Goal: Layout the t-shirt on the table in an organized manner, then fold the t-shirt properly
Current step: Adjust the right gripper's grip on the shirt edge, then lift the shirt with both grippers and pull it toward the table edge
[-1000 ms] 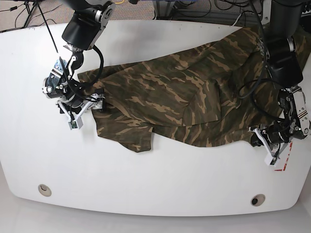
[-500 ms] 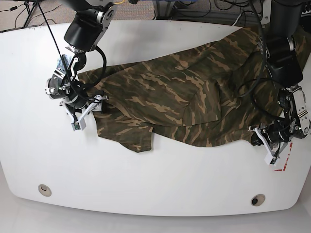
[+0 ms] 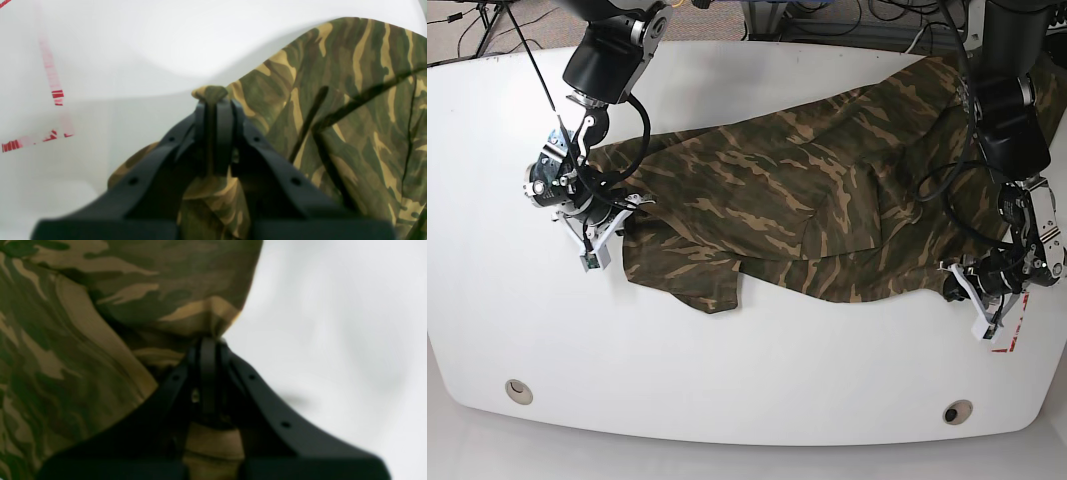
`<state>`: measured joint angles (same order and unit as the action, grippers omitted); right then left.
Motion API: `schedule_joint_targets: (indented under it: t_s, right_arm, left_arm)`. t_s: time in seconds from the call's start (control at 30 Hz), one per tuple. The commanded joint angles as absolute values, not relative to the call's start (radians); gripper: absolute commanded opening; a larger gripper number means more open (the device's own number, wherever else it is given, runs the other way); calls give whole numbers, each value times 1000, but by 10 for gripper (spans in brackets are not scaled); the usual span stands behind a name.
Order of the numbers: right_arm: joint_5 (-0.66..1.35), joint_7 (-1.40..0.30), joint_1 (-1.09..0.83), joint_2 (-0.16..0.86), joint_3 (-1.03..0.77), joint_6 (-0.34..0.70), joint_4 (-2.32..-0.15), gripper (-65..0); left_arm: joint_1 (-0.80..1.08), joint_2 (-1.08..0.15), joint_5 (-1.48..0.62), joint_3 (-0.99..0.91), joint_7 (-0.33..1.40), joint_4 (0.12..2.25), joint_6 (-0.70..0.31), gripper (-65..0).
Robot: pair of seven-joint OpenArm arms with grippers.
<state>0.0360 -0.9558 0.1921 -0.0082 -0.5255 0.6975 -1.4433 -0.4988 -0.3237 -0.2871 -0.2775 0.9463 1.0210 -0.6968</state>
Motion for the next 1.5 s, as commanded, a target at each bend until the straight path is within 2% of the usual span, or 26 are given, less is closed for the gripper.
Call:
schedule_joint_targets:
  t_s: [0.0, 0.37, 0.67, 0.9, 1.23, 1.47]
  right_arm:
    - [48, -983, 206, 2, -526, 698, -1534, -648]
    - [48, -1079, 248, 27, -469, 698, -1727, -648]
    - [50, -1099, 337, 120, -386, 698, -1748, -648]
    - [56, -1099, 348, 127, -371, 698, -1758, -648]
    - [50, -1112, 490, 160, -334, 698, -1753, -648]
    - [50, -1156, 648, 228, -237, 698, -1753, -648]
  left_arm:
    - [-536, -340, -306, -283, 929, 1043, -698, -650]
    - [-622, -341, -309, -285, 932, 1061, -698, -650]
    - [-630, -341, -308, -285, 989, 1303, -698, -650]
    - [-631, -337, -308, -285, 1044, 1417, -698, -650]
    - [-743, -341, -306, -285, 1053, 1494, -698, -650]
    - [-869, -343, -306, -303, 1179, 1534, -698, -650]
